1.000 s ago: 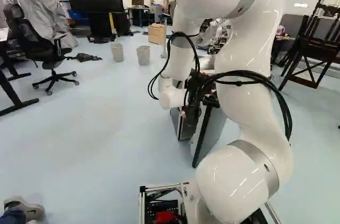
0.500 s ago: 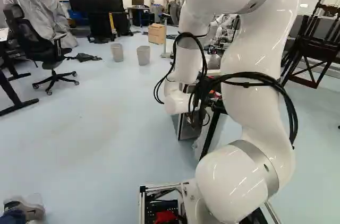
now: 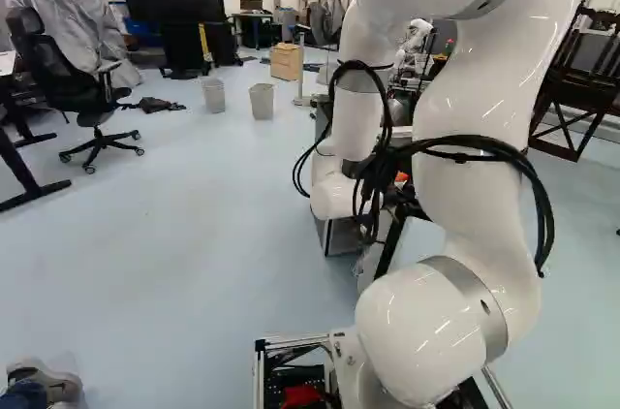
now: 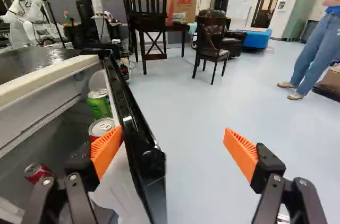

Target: Grab a drink from the fridge

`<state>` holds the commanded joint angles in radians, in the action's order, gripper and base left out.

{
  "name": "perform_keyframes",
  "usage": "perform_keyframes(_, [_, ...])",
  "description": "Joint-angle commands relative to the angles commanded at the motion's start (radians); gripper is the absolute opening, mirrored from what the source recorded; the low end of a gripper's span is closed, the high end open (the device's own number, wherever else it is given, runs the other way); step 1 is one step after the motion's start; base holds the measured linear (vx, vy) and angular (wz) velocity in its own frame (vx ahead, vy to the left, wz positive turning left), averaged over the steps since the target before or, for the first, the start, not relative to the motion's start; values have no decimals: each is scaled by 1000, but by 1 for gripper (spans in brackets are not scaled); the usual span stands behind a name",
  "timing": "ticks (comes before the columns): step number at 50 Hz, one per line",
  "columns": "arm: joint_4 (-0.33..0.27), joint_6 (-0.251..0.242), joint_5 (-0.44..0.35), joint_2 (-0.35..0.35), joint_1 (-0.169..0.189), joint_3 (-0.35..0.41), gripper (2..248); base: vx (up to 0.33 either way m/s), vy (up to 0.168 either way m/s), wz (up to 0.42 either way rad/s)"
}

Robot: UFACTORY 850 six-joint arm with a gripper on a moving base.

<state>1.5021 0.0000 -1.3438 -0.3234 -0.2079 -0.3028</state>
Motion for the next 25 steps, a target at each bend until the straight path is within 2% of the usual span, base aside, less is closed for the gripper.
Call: perform_keyframes(25, [2, 0, -1, 21, 105, 41, 247, 0, 0, 0])
